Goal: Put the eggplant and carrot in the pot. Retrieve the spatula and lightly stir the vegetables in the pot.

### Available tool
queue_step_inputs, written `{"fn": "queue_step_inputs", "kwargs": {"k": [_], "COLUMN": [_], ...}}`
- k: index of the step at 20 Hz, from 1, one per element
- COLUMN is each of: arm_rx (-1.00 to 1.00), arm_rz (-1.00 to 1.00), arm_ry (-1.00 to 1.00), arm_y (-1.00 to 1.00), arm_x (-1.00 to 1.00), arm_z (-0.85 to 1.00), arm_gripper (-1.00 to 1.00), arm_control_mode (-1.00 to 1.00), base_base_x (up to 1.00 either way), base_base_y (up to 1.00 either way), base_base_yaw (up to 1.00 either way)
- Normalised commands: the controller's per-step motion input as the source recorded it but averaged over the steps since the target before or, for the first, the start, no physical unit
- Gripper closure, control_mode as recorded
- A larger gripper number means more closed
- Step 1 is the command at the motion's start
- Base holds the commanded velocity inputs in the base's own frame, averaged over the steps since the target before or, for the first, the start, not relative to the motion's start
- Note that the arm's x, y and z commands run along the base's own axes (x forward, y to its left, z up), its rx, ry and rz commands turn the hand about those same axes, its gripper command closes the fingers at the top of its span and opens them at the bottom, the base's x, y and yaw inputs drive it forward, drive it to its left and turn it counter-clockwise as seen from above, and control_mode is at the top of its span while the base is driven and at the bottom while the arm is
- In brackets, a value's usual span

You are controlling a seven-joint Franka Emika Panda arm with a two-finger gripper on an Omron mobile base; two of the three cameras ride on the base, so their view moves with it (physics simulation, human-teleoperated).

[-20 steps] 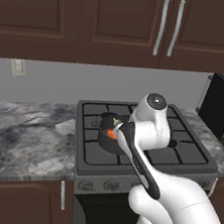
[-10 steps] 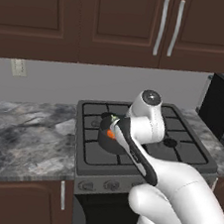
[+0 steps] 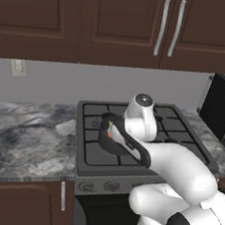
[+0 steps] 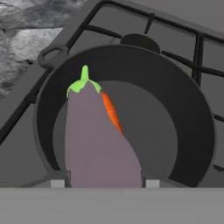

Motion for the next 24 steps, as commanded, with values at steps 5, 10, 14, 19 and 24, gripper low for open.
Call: {"fn": "queue_step_inputs", "kwargs": {"k": [5,10,14,19,24], "arm_rx": [0.00,0.00,0.00,0.00,0.00], "arm_rz": [0.00,-0.02,-0.01,0.00,0.00], "arm_ry": [0.07,0.11,0.12,0.14,0.07], "arm_y": [0.00,0.00,0.00,0.00,0.00], "arm_x": [0.28,0.45,0.38,0.01,-0.01], "arm_z": [-0.07,-0.07,-0.09,-0.13,-0.06], "arm_gripper": [1.00,1.00,1.00,1.00,1.00], "arm_control_mode": [-1.00,-1.00,-1.00,-1.00,-1.00], "base_base_x": [0.00,0.00,0.00,0.00,0.00], "base_base_y": [0.00,0.00,0.00,0.00,0.00], "base_base_yaw": [0.00,0.00,0.00,0.00,0.00]}}
